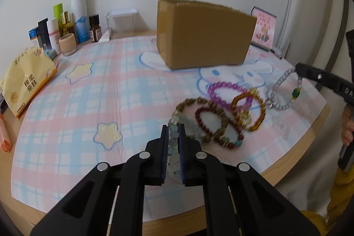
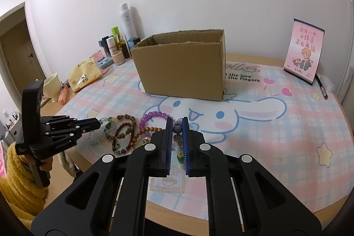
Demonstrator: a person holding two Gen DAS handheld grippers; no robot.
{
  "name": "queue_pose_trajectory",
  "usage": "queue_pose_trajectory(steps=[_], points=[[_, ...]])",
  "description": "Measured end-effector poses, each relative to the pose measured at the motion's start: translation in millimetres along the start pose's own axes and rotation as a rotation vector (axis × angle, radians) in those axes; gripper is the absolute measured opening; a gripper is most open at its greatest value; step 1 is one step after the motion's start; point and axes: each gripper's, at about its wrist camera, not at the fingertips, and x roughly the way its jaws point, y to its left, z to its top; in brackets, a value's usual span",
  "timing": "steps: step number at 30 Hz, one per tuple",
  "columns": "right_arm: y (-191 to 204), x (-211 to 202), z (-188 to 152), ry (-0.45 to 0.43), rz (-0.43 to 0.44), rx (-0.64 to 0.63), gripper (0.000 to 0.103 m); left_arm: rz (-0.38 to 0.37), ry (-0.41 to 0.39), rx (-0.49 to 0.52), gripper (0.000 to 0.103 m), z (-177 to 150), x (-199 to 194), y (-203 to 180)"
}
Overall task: Organize jewelry
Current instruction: 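Lift both held bracelets and carry them over the cardboard box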
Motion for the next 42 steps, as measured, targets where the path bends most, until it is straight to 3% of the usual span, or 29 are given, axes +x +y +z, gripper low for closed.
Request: queue_pose_trajectory(steps=[11,20,26,42], points=[[2,-9,16,-0.031,0.0,-0.022,0.008,-0.083,-0.07,-0.001,0.009,25,-18,-7],[5,-14,43,-0.074,0.007,-0.039,0.008,-0.142,-0.138,0.035,0.009,66,-29,-19],[8,-13,74,-0.115,0.008,-0.052,0.008,-0.169,-0.184,0.059,0.009,102,-31,-28],[-4,16,162,-0.15,-0.006,-0.029,0.008,-0.196,-0.205,0.053,0.009,199,-1,-35]])
